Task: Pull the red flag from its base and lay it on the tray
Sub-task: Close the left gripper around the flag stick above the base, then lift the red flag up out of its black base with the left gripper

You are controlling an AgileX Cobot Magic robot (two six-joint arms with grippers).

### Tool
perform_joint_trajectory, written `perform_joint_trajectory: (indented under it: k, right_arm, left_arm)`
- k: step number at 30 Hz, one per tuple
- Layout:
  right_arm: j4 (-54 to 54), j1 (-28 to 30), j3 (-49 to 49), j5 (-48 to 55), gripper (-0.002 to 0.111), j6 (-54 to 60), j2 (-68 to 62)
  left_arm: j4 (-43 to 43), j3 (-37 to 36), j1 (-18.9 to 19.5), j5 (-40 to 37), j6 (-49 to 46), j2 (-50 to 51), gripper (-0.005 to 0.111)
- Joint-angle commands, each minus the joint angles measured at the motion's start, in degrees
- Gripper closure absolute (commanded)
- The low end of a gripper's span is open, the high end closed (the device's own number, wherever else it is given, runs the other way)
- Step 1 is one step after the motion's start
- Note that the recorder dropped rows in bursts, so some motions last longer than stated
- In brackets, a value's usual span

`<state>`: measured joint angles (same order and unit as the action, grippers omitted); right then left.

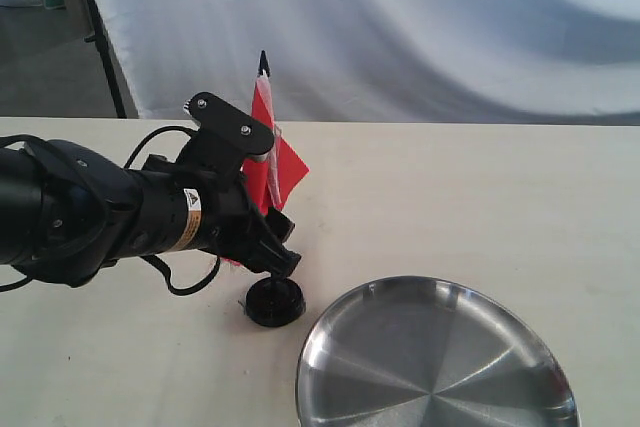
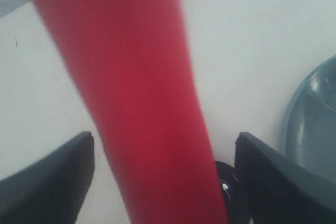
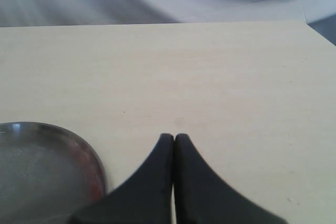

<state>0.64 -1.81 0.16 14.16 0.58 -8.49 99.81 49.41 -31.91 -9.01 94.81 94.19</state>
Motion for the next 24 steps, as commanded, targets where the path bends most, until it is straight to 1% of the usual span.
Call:
perform_joint_trajectory:
  k: [1,3,5,12,16,17,19,22,24]
  right_arm:
    - [-0.3,0.2,-0.2,0.3,0.109,0.2,0.2]
    - [-0.3,0.2,-0.2,0.3,0.109,0.2,0.2]
    - [-0.3,0.2,-0.2,0.3,0.109,0.2,0.2]
    - [-0.3,0.2,-0.2,0.3,0.109,0.2,0.2]
    - [-0.3,0.2,-0.2,0.3,0.109,0.2,0.2]
    - [-0.3,0.2,-0.2,0.3,0.109,0.2,0.2]
    - [-0.3,0.2,-0.2,0.3,0.109,0.2,0.2]
    - [-0.3,0.2,-0.2,0.3,0.109,0.2,0.2]
    - [-0.3,0.2,-0.2,0.3,0.109,0.2,0.2]
  left_arm:
    - [0.1,0.3,-0.3,-0.8,1.0,0.0,0.048]
    - [0.1,0.3,-0.3,-1.1,1.0,0.0,0.056]
    - [0.1,0.4,-0.3,-1.1,0.6,0.0,0.059]
    - [0.1,4.3,-0.3,-0.2,0.3,3.4,0.059]
    - [0.1,5.0,-0.3,-0.4,0.3,5.7,0.060]
    - [0.1,5.0,-0.3,-0.5,0.3,6.1,0.063]
    - [0.1,5.0,-0.3,-0.5,0.3,6.4,0.075]
    - [0.1,5.0,-0.3,-0.5,0.3,6.4,0.105]
    - [0.1,5.0,-0.3,-0.6,0.3,6.4,0.107]
